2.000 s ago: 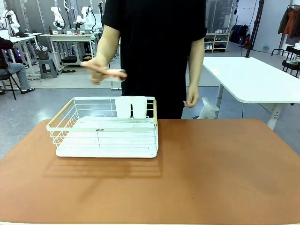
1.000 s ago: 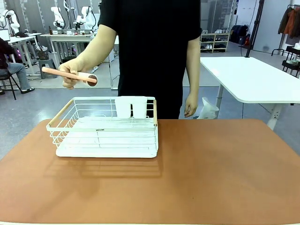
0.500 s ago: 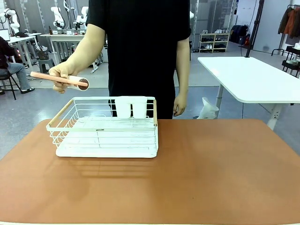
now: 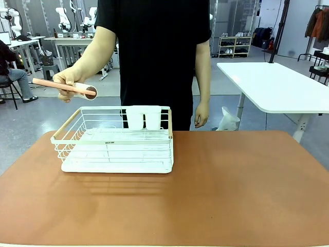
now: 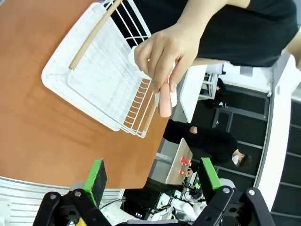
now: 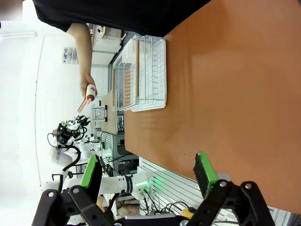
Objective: Clean the table.
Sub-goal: Pick up the Lint Roller when the human hands it over.
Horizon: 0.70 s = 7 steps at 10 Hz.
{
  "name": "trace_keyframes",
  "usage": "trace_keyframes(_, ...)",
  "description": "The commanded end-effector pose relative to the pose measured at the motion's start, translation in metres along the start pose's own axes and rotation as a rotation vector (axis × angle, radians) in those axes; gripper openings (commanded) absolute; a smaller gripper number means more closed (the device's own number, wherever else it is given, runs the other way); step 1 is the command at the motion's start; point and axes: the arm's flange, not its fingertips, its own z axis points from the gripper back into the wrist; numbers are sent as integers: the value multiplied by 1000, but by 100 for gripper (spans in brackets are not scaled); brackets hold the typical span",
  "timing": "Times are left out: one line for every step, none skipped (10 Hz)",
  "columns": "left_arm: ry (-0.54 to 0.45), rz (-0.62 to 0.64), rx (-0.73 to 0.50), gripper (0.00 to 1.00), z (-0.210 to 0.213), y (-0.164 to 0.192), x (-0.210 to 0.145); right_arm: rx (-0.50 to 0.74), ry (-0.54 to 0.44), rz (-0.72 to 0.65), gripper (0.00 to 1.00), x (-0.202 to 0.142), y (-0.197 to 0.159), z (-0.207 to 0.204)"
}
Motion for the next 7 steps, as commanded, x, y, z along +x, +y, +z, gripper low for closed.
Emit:
trace_keyframes(-62,54,-15,100,-23,-9,-5,11,-8,4,100,-1,4,2)
trace_keyframes(-73,58,-48,100,-33,-12,-6,11,-8,4,100,-1,4,2)
trace_keyframes(-84,51,-54,100,-40,-14,-7,11,-8,4,100,-1,4,2)
trace_keyframes(-79,57,-35,100,-50,-13,-7,11,-8,4,100,-1,4,2)
trace_keyframes(-74,60,-9,100,-61,-12,-7,11,-8,4,100,-1,4,2)
trace_keyframes(-69,54,6,100,-72,-11,-6,11,-8,4,100,-1,4,2)
trace_keyframes(-74,69,10,100,-80,-11,-6,11,-8,4,100,-1,4,2)
